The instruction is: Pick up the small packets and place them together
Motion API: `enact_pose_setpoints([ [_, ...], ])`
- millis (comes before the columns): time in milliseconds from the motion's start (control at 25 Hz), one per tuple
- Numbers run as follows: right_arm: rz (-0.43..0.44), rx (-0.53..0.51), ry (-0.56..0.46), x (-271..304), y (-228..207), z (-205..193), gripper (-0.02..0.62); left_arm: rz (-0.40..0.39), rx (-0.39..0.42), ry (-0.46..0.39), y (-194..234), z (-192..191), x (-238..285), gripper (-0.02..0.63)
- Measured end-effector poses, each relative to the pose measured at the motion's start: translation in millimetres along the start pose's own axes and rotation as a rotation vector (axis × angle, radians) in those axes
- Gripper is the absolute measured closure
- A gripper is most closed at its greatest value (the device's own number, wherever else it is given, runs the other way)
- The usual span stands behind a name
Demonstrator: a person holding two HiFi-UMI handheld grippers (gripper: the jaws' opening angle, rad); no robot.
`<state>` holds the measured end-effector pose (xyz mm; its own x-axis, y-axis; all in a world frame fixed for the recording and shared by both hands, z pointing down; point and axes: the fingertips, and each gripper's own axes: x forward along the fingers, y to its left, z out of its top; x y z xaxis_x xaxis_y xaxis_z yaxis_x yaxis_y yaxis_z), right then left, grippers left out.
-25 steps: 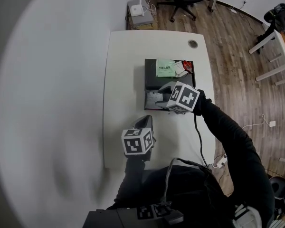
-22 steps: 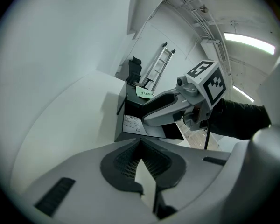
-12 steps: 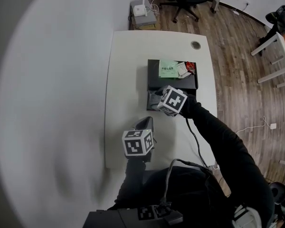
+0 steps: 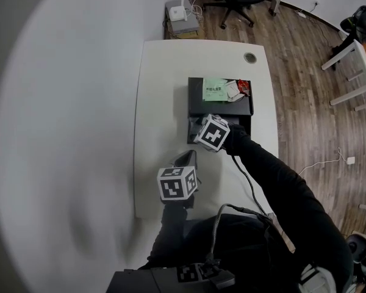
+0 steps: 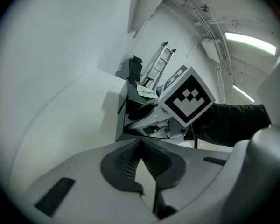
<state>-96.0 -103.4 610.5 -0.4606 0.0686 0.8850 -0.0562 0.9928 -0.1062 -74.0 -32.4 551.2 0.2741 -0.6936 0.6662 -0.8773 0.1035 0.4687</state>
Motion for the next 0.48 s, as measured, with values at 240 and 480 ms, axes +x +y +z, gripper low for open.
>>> enact_pose_setpoints([
  [240, -0.023, -0.029, 0.008, 1.5, 1.0, -1.7, 0.413, -0.004, 0.006, 0.001, -0.7, -0.2, 1.2, 0.606],
  [480, -0.034, -0.053, 0.035, 4.0, 1.6, -3.5, 0.465, 0.002, 0.0, -0.002, 3.4, 0.5, 1.1, 0.606],
])
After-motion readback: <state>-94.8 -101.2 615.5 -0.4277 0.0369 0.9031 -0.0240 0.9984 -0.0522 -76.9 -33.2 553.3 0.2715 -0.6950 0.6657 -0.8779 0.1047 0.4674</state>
